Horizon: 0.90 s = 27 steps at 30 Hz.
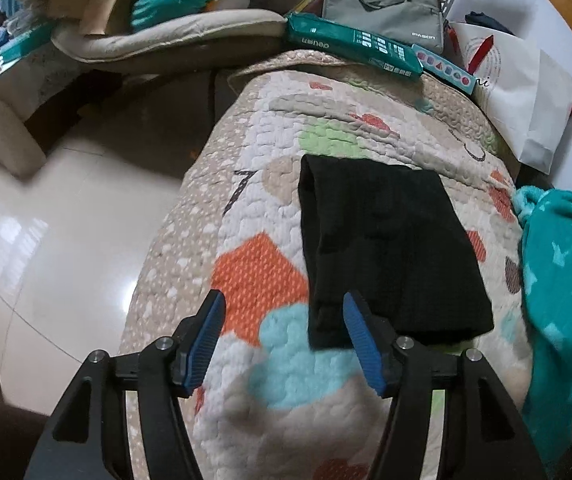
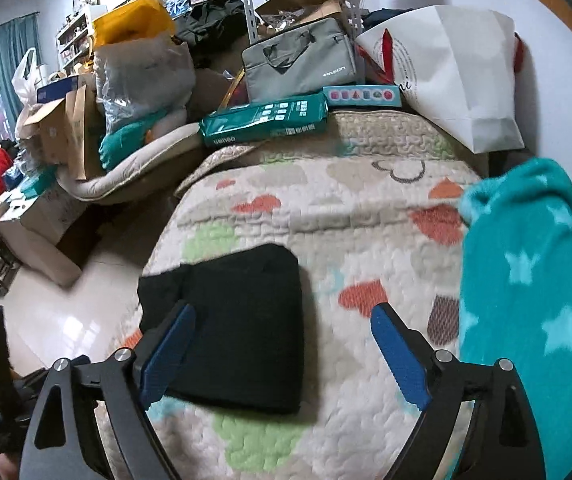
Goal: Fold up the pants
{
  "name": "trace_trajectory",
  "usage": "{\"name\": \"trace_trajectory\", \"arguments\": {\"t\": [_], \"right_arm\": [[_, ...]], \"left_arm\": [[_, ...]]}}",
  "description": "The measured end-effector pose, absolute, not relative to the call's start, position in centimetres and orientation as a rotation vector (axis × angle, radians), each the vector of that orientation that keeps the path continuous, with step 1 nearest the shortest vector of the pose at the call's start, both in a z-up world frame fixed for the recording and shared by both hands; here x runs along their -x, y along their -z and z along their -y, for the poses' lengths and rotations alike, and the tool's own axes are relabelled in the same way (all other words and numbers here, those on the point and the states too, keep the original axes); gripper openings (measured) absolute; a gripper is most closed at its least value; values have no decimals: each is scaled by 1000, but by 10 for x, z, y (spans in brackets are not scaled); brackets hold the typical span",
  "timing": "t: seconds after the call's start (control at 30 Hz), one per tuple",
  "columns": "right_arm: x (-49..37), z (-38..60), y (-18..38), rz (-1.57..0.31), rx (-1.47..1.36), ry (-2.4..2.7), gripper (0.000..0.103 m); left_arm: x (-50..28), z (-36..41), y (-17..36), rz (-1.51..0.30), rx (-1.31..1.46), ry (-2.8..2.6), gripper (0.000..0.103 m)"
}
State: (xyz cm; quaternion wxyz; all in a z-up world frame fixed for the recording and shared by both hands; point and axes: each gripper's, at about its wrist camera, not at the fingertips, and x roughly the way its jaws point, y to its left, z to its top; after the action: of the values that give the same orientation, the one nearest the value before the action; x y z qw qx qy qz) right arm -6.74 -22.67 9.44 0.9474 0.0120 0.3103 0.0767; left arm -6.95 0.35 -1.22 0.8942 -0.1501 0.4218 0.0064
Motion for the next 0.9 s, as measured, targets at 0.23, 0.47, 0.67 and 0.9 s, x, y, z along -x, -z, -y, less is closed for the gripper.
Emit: {"name": "trace_trajectory", "arguments": {"t": [0.23,0.47,0.67,0.9], "right_arm": [[4,231,-96,-794,-66,-212,93],[-53,227,-54,-958,-77,-270,93],[-80,239,-18,-1021,-139,-262,93],[-94,246,15,-1084,-237,-289,93]], "left_arm": [[12,-3,26,-950,433,103,61],[-42,3,49,-1011,523,241,62],[-68,13,54,-983,517,317,77],[-68,8,59,-925,599,381,89]]}}
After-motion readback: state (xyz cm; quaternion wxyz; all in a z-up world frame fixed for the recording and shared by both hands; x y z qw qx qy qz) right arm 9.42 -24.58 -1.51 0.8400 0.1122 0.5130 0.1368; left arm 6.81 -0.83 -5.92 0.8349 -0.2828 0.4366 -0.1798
